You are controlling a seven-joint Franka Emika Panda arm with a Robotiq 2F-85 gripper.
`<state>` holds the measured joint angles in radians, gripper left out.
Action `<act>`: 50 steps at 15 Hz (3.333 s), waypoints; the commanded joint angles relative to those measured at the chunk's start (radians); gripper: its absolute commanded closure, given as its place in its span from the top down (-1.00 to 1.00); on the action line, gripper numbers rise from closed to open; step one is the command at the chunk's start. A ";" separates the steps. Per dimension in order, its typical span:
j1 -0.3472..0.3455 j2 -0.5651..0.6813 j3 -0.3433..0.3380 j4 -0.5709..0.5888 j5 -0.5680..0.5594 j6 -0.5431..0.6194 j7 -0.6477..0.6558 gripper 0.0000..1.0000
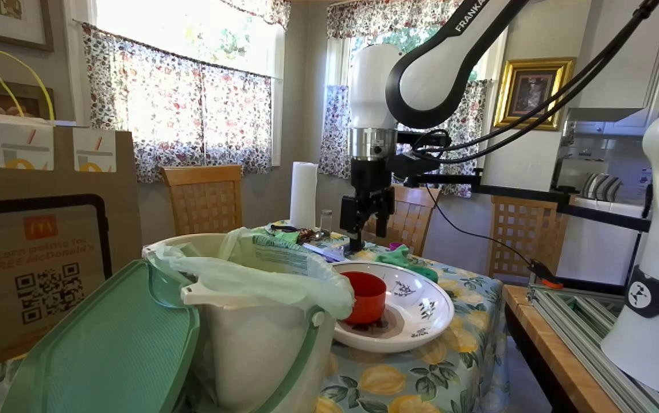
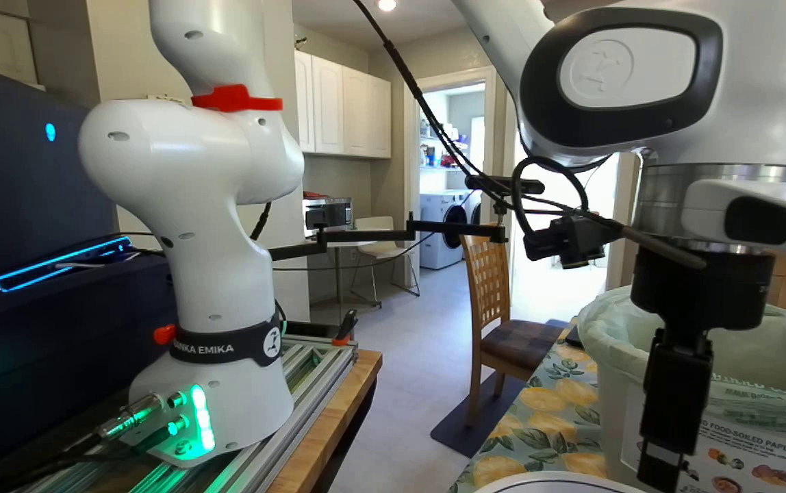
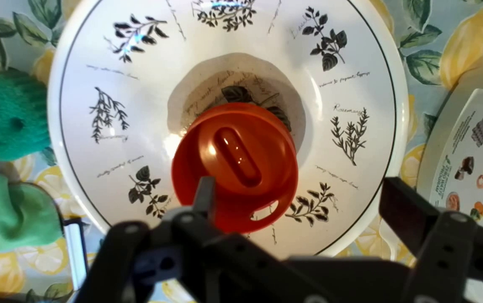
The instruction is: Move the orange bowl away
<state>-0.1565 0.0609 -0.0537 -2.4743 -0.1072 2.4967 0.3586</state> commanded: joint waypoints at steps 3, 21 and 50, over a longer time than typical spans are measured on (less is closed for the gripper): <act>0.025 0.000 -0.026 0.001 0.003 -0.002 -0.002 1.00; 0.026 0.299 -0.037 0.152 0.302 0.224 -0.097 1.00; 0.039 0.403 -0.060 0.194 0.333 0.220 -0.049 -1.00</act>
<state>-0.1120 0.4429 -0.1229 -2.3089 0.1927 2.7179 0.3183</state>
